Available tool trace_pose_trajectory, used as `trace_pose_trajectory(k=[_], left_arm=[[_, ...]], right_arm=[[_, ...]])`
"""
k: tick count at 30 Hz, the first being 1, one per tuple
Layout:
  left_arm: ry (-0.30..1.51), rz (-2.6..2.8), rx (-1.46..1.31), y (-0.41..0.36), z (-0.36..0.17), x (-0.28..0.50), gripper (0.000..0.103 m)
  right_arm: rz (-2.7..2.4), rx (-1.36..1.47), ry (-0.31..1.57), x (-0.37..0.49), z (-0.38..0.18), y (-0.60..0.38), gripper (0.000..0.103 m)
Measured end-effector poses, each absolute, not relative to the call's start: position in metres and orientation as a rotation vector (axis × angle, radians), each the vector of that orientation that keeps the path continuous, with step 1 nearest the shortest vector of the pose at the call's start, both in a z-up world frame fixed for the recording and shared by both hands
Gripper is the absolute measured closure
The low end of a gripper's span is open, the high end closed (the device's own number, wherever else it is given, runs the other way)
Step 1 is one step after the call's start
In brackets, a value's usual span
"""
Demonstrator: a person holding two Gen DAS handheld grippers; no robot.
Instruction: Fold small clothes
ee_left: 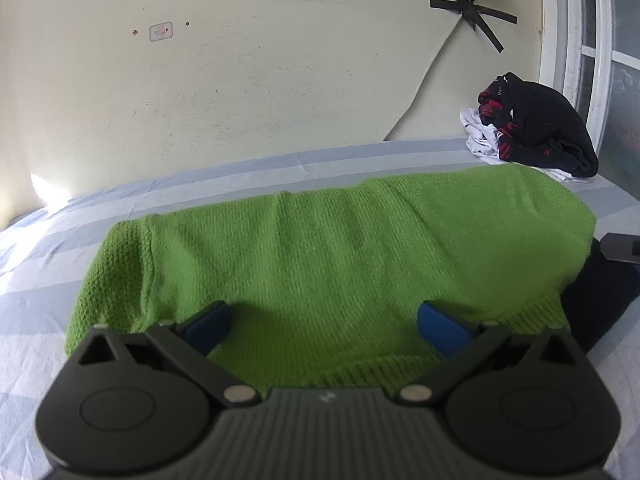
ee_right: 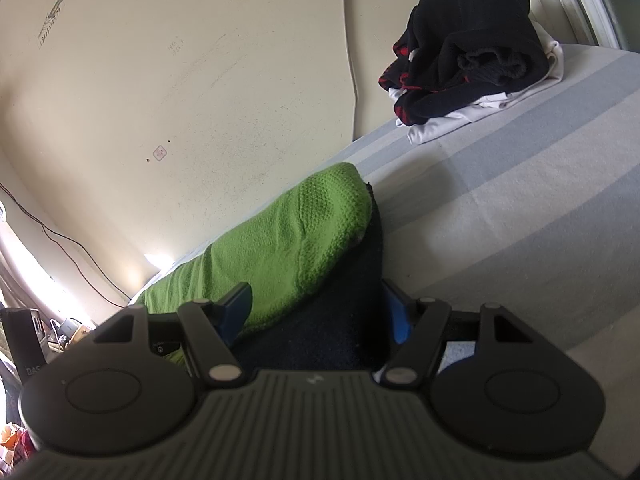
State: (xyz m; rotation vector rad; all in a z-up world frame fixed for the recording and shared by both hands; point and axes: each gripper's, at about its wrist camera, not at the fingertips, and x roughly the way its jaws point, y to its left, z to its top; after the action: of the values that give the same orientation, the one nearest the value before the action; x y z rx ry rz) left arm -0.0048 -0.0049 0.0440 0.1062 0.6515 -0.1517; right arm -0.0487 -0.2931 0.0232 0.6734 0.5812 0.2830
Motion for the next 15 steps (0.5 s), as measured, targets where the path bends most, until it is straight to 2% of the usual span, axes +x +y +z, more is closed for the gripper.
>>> trace_pose_trajectory(k=[15], left_arm=[[0.656, -0.148, 0.113, -0.0065, 0.0436, -0.0030, 0.000]], right_arm=[[0.283, 0.673, 0.581, -0.0490, 0.0232, -0.2923, 0.032]])
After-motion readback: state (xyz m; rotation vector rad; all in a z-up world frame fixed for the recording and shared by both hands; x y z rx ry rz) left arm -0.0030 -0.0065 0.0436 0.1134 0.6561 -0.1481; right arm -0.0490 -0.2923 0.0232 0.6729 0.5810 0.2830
